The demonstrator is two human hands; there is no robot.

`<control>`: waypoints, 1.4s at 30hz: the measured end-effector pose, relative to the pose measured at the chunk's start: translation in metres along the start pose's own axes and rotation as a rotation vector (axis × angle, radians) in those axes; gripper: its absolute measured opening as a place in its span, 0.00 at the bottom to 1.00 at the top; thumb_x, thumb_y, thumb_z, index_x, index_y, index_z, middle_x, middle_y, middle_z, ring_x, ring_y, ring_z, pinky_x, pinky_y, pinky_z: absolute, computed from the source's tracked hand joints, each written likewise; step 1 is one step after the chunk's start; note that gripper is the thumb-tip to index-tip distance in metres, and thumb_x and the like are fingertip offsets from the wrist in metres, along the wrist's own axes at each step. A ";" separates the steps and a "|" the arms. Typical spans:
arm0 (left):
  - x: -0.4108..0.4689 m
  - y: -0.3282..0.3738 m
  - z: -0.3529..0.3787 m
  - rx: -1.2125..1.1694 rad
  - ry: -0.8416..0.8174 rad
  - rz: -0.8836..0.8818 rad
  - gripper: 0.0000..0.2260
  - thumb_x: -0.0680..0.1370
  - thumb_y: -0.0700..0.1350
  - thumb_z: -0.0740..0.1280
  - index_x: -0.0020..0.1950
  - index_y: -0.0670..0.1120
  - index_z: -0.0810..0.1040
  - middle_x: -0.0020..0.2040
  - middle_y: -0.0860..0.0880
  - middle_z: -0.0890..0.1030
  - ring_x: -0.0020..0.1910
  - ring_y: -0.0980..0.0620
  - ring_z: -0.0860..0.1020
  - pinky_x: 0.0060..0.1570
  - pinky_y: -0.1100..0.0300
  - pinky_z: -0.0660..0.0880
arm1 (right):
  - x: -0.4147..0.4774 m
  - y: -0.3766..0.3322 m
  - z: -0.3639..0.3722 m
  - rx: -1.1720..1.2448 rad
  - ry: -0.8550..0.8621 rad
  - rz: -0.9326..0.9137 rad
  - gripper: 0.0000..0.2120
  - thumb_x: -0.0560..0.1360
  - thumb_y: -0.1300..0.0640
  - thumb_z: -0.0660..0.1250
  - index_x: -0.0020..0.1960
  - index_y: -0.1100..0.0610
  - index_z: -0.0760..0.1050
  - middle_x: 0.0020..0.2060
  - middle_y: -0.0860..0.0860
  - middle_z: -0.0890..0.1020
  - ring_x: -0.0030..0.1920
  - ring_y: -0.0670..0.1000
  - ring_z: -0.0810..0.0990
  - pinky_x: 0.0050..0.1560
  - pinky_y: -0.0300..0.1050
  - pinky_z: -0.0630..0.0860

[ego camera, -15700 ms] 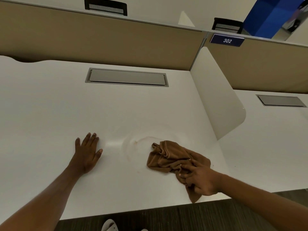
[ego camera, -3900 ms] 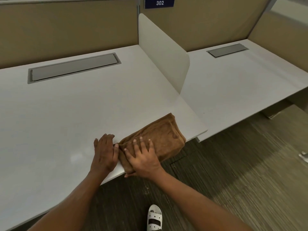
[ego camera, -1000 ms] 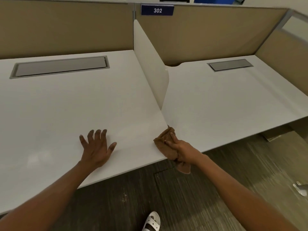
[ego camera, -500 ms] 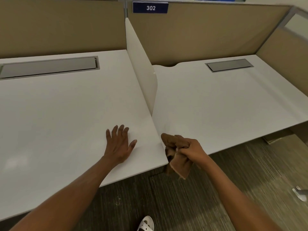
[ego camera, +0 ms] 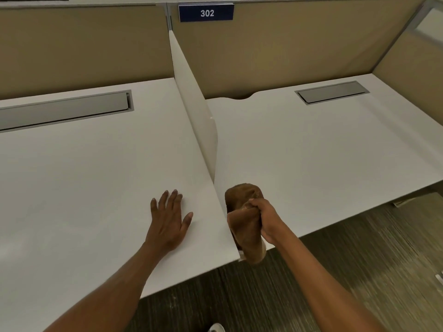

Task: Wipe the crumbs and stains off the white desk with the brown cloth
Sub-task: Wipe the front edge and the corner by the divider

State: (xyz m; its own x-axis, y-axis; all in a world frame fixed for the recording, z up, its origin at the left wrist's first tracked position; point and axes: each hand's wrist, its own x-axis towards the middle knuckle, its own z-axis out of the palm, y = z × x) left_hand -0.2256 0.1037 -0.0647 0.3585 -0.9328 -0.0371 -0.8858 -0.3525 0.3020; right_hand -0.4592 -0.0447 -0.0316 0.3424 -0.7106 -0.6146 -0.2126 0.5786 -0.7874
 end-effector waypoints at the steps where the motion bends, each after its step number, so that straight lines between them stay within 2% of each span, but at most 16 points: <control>1: 0.001 0.000 0.000 0.003 0.000 -0.002 0.35 0.77 0.64 0.41 0.75 0.41 0.58 0.77 0.43 0.60 0.77 0.44 0.51 0.74 0.39 0.46 | 0.006 -0.004 0.006 -0.021 0.006 0.001 0.12 0.76 0.50 0.61 0.47 0.53 0.81 0.45 0.56 0.84 0.50 0.55 0.81 0.48 0.49 0.76; 3: 0.002 0.001 0.001 0.022 -0.008 -0.015 0.35 0.77 0.63 0.41 0.76 0.42 0.56 0.78 0.43 0.57 0.78 0.44 0.49 0.74 0.38 0.43 | 0.018 -0.016 0.020 -0.067 0.002 0.012 0.11 0.76 0.49 0.61 0.43 0.50 0.82 0.40 0.52 0.85 0.48 0.52 0.80 0.42 0.45 0.73; 6: 0.005 0.002 0.001 0.071 -0.030 -0.034 0.35 0.77 0.64 0.41 0.77 0.43 0.52 0.79 0.44 0.53 0.78 0.44 0.44 0.73 0.36 0.38 | 0.033 -0.027 0.039 -0.162 -0.069 0.052 0.11 0.77 0.49 0.60 0.42 0.51 0.79 0.31 0.45 0.84 0.39 0.45 0.80 0.35 0.40 0.72; 9: 0.006 0.001 0.003 0.116 -0.056 -0.039 0.35 0.77 0.64 0.39 0.78 0.44 0.48 0.79 0.45 0.50 0.78 0.45 0.41 0.72 0.35 0.38 | 0.045 -0.027 0.057 -0.181 -0.151 -0.055 0.12 0.78 0.54 0.59 0.41 0.56 0.77 0.27 0.42 0.83 0.31 0.41 0.81 0.30 0.33 0.74; 11: 0.006 0.001 0.005 0.133 -0.071 -0.042 0.35 0.77 0.64 0.39 0.78 0.45 0.47 0.79 0.45 0.49 0.78 0.45 0.42 0.72 0.35 0.39 | 0.048 -0.027 0.070 -0.192 -0.213 -0.109 0.10 0.77 0.56 0.59 0.39 0.57 0.75 0.28 0.45 0.82 0.34 0.46 0.81 0.33 0.33 0.75; 14: 0.007 0.000 0.006 0.150 -0.080 -0.043 0.34 0.78 0.64 0.40 0.78 0.45 0.47 0.79 0.45 0.49 0.78 0.45 0.43 0.72 0.34 0.40 | 0.054 -0.026 0.083 -0.244 -0.288 -0.150 0.07 0.71 0.55 0.59 0.37 0.56 0.71 0.30 0.48 0.78 0.35 0.49 0.77 0.44 0.43 0.75; 17: 0.007 0.000 0.006 0.159 -0.086 -0.042 0.34 0.78 0.64 0.40 0.78 0.45 0.48 0.79 0.44 0.50 0.78 0.44 0.44 0.72 0.33 0.42 | 0.056 -0.021 0.083 -0.263 -0.289 -0.174 0.05 0.70 0.56 0.58 0.36 0.54 0.69 0.26 0.44 0.76 0.30 0.45 0.74 0.42 0.43 0.73; 22: 0.007 0.001 0.005 0.181 -0.100 -0.053 0.34 0.77 0.64 0.40 0.78 0.45 0.48 0.79 0.44 0.49 0.78 0.44 0.43 0.71 0.32 0.42 | 0.047 -0.013 0.077 -0.329 -0.307 -0.190 0.12 0.76 0.64 0.56 0.34 0.53 0.64 0.24 0.43 0.70 0.28 0.44 0.69 0.38 0.41 0.68; 28: 0.008 0.003 0.003 0.181 -0.107 -0.061 0.36 0.76 0.65 0.38 0.78 0.45 0.47 0.79 0.45 0.49 0.78 0.44 0.43 0.71 0.32 0.42 | 0.019 0.004 0.059 -0.269 -0.316 -0.155 0.04 0.75 0.61 0.58 0.43 0.59 0.69 0.31 0.50 0.74 0.33 0.45 0.74 0.41 0.39 0.72; 33: 0.006 0.003 0.003 0.181 -0.112 -0.063 0.36 0.76 0.65 0.37 0.78 0.45 0.46 0.79 0.44 0.48 0.78 0.44 0.42 0.71 0.32 0.41 | -0.013 0.025 0.036 -0.272 -0.319 -0.110 0.04 0.74 0.58 0.59 0.45 0.56 0.72 0.35 0.49 0.77 0.37 0.44 0.77 0.42 0.36 0.74; 37: 0.007 0.005 0.001 0.170 -0.113 -0.057 0.36 0.76 0.65 0.37 0.78 0.45 0.47 0.79 0.44 0.48 0.78 0.43 0.43 0.71 0.32 0.41 | -0.037 0.050 0.021 -0.276 -0.311 -0.058 0.06 0.79 0.62 0.57 0.48 0.55 0.71 0.35 0.48 0.78 0.37 0.44 0.79 0.40 0.35 0.76; 42: 0.005 0.007 -0.002 0.169 -0.114 -0.054 0.36 0.76 0.64 0.37 0.78 0.45 0.49 0.79 0.44 0.50 0.78 0.43 0.44 0.71 0.31 0.43 | -0.061 0.070 0.011 -0.281 -0.291 -0.046 0.06 0.78 0.63 0.57 0.49 0.56 0.73 0.32 0.46 0.80 0.37 0.43 0.80 0.40 0.34 0.76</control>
State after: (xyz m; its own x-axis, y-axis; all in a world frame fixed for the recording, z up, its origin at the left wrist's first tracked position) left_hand -0.2297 0.0971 -0.0614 0.3799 -0.9112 -0.1594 -0.9063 -0.4011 0.1332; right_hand -0.4853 0.0433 -0.0493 0.5934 -0.5669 -0.5714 -0.4195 0.3881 -0.8206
